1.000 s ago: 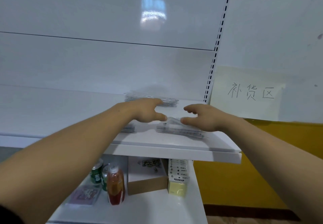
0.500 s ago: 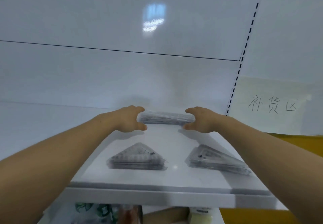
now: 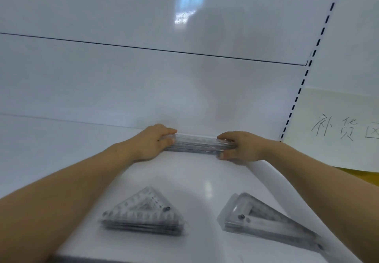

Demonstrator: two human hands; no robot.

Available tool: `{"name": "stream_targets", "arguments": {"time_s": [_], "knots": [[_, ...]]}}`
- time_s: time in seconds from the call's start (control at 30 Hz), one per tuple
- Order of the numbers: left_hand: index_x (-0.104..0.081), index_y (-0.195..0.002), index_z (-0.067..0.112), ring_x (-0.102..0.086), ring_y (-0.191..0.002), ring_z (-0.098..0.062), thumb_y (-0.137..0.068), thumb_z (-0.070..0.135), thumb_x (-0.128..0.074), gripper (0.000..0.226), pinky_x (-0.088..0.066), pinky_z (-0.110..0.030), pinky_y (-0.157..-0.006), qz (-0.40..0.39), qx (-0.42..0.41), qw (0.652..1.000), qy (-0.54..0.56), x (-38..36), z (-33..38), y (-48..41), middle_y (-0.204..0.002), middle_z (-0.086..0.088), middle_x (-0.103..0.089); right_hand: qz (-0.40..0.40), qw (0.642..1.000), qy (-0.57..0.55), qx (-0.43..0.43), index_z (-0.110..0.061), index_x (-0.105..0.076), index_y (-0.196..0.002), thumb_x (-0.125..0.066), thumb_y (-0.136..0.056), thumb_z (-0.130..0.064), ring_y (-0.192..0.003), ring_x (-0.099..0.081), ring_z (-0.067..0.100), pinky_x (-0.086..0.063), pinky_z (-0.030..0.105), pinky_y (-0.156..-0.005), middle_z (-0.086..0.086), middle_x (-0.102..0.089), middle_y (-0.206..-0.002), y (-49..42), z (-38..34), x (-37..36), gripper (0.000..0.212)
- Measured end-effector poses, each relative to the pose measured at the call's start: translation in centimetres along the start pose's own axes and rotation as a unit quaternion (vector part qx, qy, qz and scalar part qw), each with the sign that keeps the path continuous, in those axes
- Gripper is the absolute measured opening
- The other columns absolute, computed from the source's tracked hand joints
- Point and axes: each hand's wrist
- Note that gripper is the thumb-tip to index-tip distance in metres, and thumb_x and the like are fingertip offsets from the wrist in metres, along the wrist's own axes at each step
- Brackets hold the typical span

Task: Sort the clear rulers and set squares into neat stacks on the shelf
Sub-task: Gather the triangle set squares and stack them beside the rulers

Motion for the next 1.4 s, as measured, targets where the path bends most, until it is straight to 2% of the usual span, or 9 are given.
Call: {"name": "stream_targets", "arguments": {"time_s": [0.13,0.3,0.5,0.67,0.83,0.97,1.2,1.33,1.4], "knots": [[-0.059,-0.126,0.02,-0.049,-0.102,-0.01,-0.097,0.031,-0.048,0.033,-0.033,-0.02,-0.097,0.054,-0.016,0.998,0.022,-0.6,-0.4,-0.3,-0.107,0.001,-0.049,0.027,0.997,-0.063,0.033,-0.025,-0.049,-0.132,-0.049,-0.089,-0.057,-0.121,-0.048,0.014,-0.035,0.029,-0.103,-0.012,-0.051,-0.126,0.0,0.6,-0.6,0.053],[-0.058,-0.12,0.022,-0.049,-0.107,-0.011,-0.093,0.036,-0.053,0.031,-0.036,-0.023,-0.095,0.055,-0.026,0.997,0.041,-1.0,-0.1,0.0,-0.114,0.006,-0.051,0.102,0.985,-0.137,0.03,-0.027,-0.052,-0.133,-0.051,-0.095,-0.039,-0.121,-0.047,0.013,-0.031,0.021,-0.1,-0.007,-0.053,-0.133,0.1,1.5,-1.8,0.04],[-0.046,-0.134,0.025,-0.041,-0.118,-0.012,-0.093,0.033,-0.053,0.042,-0.029,-0.022,-0.102,0.038,0.012,0.997,0.06,-1.8,0.6,-0.4,-0.127,0.003,-0.043,0.103,0.981,-0.159,0.047,-0.028,-0.043,-0.139,-0.071,-0.082,-0.038,-0.124,-0.039,0.008,-0.024,0.016,-0.101,-0.009,-0.041,-0.133,0.4,1.0,-2.8,0.065],[-0.053,-0.129,0.027,-0.047,-0.114,-0.009,-0.094,0.033,-0.054,0.036,-0.031,-0.02,-0.098,0.031,0.023,0.996,0.084,-1.5,0.3,-0.6,-0.132,0.005,-0.05,0.117,0.973,-0.196,0.038,-0.028,-0.046,-0.136,-0.075,-0.079,-0.032,-0.114,-0.043,0.005,-0.029,0.015,-0.096,-0.011,-0.044,-0.127,0.4,1.6,-2.9,0.065],[-0.045,-0.136,0.028,-0.044,-0.114,-0.007,-0.088,0.031,-0.063,0.052,-0.031,-0.019,-0.097,0.001,0.003,0.999,0.05,-1.2,0.3,-0.3,-0.128,0.008,-0.044,0.124,0.973,-0.186,0.056,-0.028,-0.05,-0.132,-0.07,-0.084,-0.029,-0.11,-0.045,0.004,-0.033,0.018,-0.098,-0.01,-0.049,-0.123,-0.1,2.0,-2.9,0.052],[-0.046,-0.134,0.03,-0.045,-0.119,-0.013,-0.088,0.026,-0.064,0.05,-0.032,-0.022,-0.1,-0.004,-0.007,1.0,0.011,-1.0,-0.1,-0.7,-0.133,0.002,-0.046,0.087,0.979,-0.177,0.059,-0.032,-0.044,-0.136,-0.075,-0.079,-0.031,-0.116,-0.042,0.004,-0.03,0.019,-0.101,-0.014,-0.043,-0.125,-0.1,2.2,-2.7,0.065],[-0.047,-0.132,0.031,-0.045,-0.108,-0.009,-0.083,0.025,-0.071,0.055,-0.034,-0.02,-0.093,-0.004,-0.003,0.999,0.032,-0.9,-0.3,-0.7,-0.124,0.01,-0.044,0.083,0.981,-0.165,0.066,-0.035,-0.042,-0.137,-0.074,-0.08,-0.031,-0.118,-0.042,0.006,-0.031,0.022,-0.104,-0.013,-0.044,-0.127,-0.2,2.3,-2.7,0.066],[-0.042,-0.136,0.031,-0.051,-0.107,-0.011,-0.078,0.022,-0.076,0.068,-0.039,-0.02,-0.093,0.032,0.026,0.989,0.141,-0.9,-0.1,-0.6,-0.122,0.007,-0.047,0.107,0.974,-0.192,0.062,-0.034,-0.041,-0.138,-0.072,-0.082,-0.024,-0.118,-0.046,0.007,-0.035,0.026,-0.105,-0.011,-0.047,-0.131,-0.1,2.4,-3.1,0.064],[-0.04,-0.137,0.03,-0.051,-0.109,-0.011,-0.078,0.022,-0.075,0.069,-0.04,-0.013,-0.085,0.042,0.047,0.977,0.204,-0.7,-0.1,-0.6,-0.124,0.006,-0.046,0.108,0.967,-0.221,0.061,-0.034,-0.038,-0.139,-0.072,-0.082,-0.018,-0.117,-0.047,0.009,-0.037,0.027,-0.105,-0.007,-0.048,-0.132,-0.1,2.1,-3.3,0.069]]}}
Point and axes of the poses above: each hand's wrist, its own y-axis away from the middle knuckle, its own x-axis out of the back of the hand, z = x × y
